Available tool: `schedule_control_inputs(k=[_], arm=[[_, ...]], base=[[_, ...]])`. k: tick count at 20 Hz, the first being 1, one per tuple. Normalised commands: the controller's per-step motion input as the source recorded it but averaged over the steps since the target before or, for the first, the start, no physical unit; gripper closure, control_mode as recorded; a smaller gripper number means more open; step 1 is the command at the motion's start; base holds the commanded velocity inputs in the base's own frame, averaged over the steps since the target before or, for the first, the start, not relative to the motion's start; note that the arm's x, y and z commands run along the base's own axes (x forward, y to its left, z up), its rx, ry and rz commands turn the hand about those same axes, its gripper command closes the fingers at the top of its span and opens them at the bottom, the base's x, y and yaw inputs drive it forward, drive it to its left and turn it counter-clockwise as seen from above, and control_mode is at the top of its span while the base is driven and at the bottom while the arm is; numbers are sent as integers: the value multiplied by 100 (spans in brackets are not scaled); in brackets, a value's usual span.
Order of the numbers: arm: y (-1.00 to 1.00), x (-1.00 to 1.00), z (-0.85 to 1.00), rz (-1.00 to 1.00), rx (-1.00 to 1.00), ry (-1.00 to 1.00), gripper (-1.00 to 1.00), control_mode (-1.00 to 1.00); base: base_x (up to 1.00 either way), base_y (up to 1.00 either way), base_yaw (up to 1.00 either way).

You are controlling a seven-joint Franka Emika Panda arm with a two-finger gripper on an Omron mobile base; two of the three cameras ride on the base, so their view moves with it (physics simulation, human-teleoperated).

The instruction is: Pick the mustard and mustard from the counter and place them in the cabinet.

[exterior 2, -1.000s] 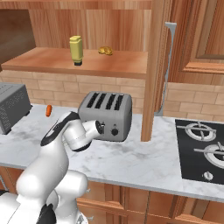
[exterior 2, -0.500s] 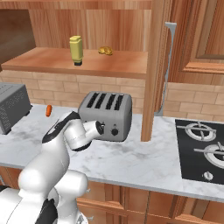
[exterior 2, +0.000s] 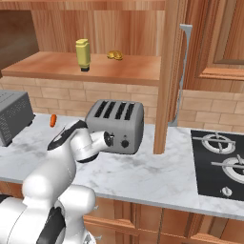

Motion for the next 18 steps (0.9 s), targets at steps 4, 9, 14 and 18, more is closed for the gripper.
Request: schedule_control_inputs(k=[4, 9, 14, 18], arm=[[1, 10, -8, 0, 0, 0, -100, -100], [5, 12, -9, 0, 0, 0, -100, -100], [6, 17, -8, 0, 1, 0, -100, -100], [6, 16, -7, 0, 1, 0, -100, -100]], base=[[0, 0, 0], [0, 0, 0], [0, 0, 0], [0, 0, 0]])
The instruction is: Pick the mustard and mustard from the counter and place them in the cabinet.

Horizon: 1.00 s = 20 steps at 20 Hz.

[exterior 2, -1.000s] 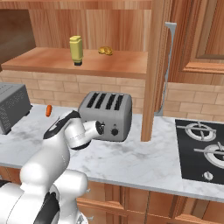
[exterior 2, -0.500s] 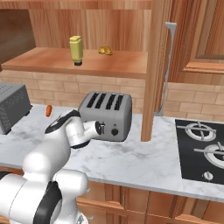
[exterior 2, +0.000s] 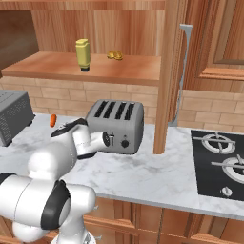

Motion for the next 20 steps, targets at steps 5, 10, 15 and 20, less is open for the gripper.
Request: schedule_control_inputs(k=[5, 10, 15, 20], arm=[[6, 12, -7, 0, 0, 0, -100, -100], [0, 5, -8, 0, 0, 0, -100, -100], [-4, 1, -4, 0, 0, 0, -100, -100], [-8, 12, 0, 0, 0, 0, -100, -100]], base=[[0, 0, 0], [0, 0, 0], [0, 0, 0], [0, 0, 0]])
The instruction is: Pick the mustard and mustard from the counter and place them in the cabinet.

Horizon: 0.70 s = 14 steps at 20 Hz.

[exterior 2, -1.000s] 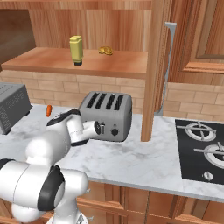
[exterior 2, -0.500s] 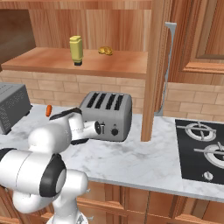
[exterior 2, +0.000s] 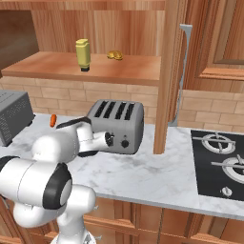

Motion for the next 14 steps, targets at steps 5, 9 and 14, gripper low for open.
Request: schedule_control_inputs(k=[5, 9, 14], arm=[[-14, 12, 0, 1, 2, 0, -100, -100], [-10, 11, -5, 5, 0, 2, -100, -100], [-8, 6, -7, 7, 0, 3, -100, -100]], base=[[0, 0, 0], [0, 0, 0], [0, 0, 0]])
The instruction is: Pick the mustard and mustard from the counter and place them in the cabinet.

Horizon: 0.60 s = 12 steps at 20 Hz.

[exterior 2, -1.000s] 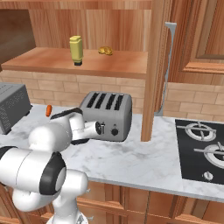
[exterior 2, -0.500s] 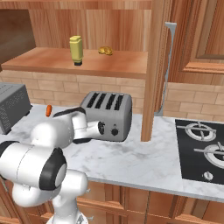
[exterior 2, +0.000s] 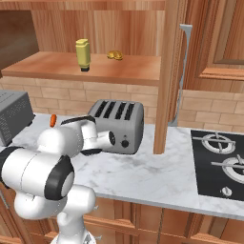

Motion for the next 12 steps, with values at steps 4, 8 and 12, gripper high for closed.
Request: schedule_control_inputs(k=[4, 8, 12], arm=[[-2, -1, -8, 8, 0, 1, -100, -100], [1, 0, -2, 5, 0, 0, -100, -100], [11, 4, 0, 1, 0, 0, -100, -100]], base=[[0, 0, 0], [0, 0, 0], [0, 0, 0]])
